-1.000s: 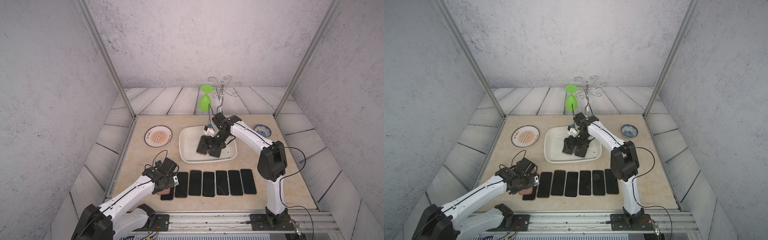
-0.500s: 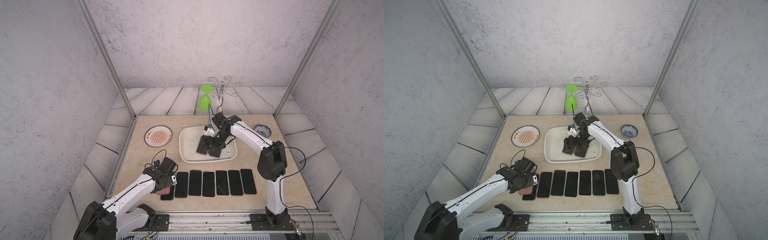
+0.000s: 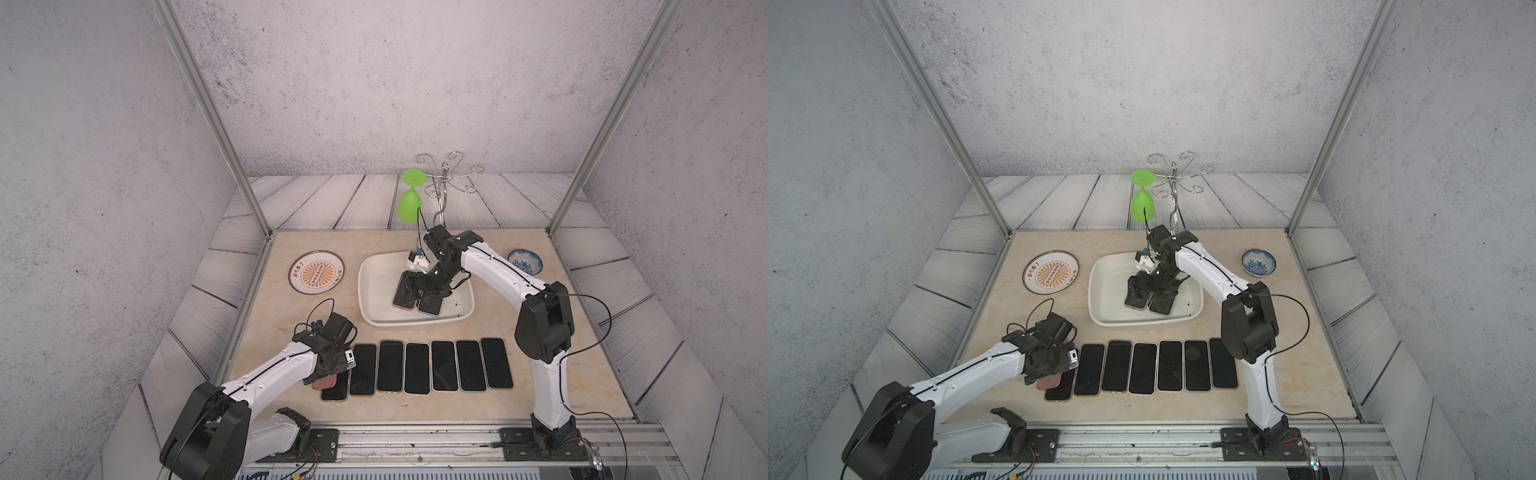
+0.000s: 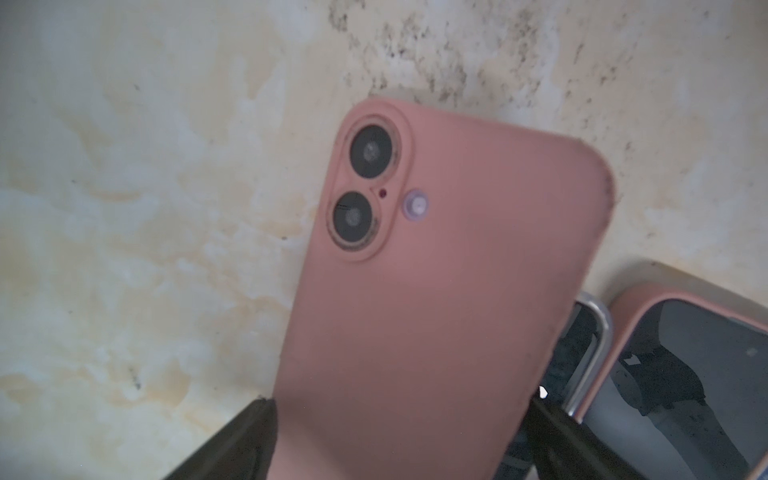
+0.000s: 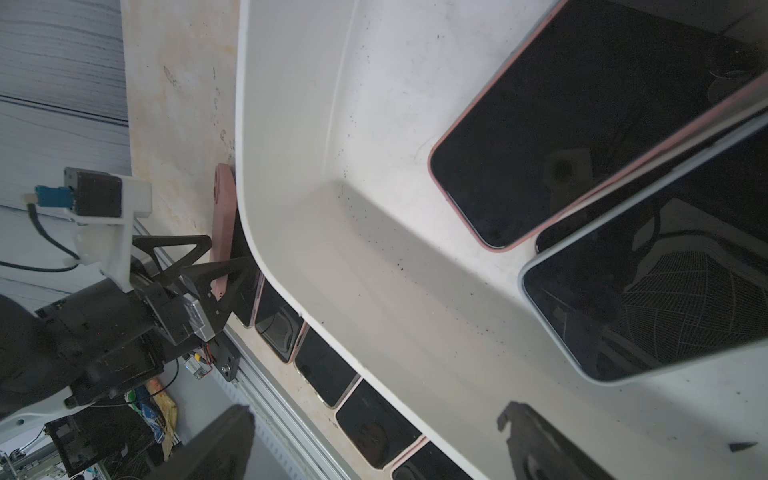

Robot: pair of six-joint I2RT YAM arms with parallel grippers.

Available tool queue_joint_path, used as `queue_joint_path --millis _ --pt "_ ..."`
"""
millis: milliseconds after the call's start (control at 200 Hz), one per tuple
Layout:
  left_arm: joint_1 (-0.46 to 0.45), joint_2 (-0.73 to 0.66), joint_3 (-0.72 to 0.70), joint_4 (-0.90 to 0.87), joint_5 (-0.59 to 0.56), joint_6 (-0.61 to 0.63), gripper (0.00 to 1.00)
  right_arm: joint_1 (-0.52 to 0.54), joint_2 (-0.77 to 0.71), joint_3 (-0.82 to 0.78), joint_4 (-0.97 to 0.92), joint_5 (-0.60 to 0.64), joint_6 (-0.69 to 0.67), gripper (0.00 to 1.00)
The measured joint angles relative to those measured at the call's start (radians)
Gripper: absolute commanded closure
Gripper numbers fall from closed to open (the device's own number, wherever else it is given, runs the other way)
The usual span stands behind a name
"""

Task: Take the phone out of the storage box
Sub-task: Adjust the phone at the center of the board.

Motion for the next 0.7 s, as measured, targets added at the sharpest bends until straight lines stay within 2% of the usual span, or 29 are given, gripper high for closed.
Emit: queue_joint_path --millis 85,270,430,701 --pt "0.004 -0.001 0.0 0.0 0.004 0.008 0.01 0.0 0.0 0.0 0.0 0.0 0.0 0.01" --pt "0.036 -0.048 -0.036 0.018 0.004 0.029 0.3 0.0 0.0 0.0 0.0 0.0 0.0 0.01" --pt "0.044 -0.057 -0.032 0.032 -0.005 0.057 0.42 0.0 0.0 0.0 0.0 0.001 0.0 0.01" --pt "0.061 -0.097 -0.043 0.044 0.004 0.077 0.88 0.0 0.003 0.0 0.0 0.001 0.0 0.01"
